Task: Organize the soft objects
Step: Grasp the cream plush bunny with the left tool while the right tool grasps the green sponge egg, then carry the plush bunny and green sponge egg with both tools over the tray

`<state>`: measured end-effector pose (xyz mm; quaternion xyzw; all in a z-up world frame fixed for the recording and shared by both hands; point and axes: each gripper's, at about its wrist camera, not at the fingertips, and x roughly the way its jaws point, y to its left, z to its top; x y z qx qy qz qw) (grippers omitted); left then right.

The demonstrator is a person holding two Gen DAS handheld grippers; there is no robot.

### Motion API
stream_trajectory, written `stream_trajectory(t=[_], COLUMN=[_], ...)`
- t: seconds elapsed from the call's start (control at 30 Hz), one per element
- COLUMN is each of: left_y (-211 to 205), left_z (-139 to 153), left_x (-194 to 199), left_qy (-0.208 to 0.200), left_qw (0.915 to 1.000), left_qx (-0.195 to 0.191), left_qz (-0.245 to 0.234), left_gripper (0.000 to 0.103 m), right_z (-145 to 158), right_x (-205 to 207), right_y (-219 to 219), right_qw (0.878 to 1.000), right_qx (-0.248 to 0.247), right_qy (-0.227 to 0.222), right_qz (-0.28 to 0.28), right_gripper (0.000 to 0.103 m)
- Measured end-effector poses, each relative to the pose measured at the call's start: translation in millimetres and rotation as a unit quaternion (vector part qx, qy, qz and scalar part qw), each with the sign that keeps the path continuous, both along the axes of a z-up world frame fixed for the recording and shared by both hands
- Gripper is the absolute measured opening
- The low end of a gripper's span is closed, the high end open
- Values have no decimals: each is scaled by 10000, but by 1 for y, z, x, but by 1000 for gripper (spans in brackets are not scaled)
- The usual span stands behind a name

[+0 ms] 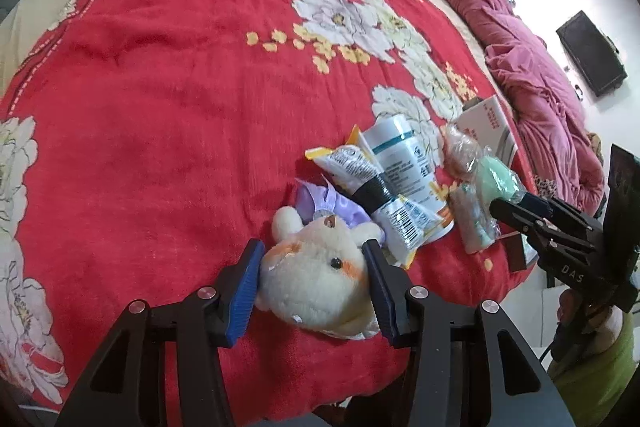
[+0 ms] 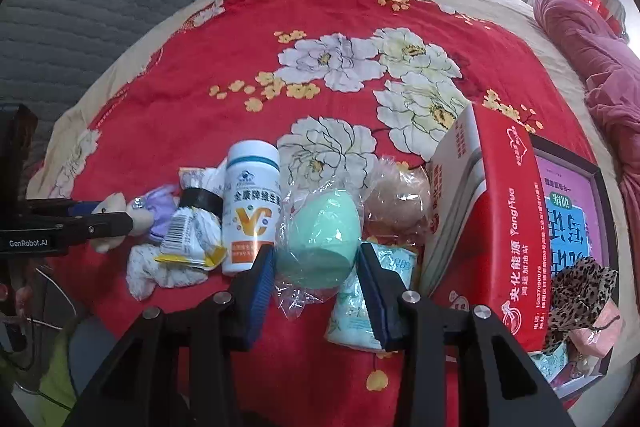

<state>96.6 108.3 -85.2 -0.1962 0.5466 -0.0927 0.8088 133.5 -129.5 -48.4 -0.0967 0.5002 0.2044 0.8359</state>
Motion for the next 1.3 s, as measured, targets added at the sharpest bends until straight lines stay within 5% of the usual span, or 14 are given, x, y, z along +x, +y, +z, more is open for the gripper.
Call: stream_trajectory(t=[0.5,1.3], left_y=[1,-104], left_z=[61,149], left_x=[-12,-7], left_qy=[-558,-1402], left_qw=[9981,9877], left_qx=[200,423], left_qz=[166,-550], left_gripper=[52,52], right_z=[36,103], right_x=[-13,-37], right_y=[-4,-69], right_qw=[9990,9910], right_qx=[341,871], right_qy=[-273,-865], right_qz=[-26,-525], right_gripper=[42,42])
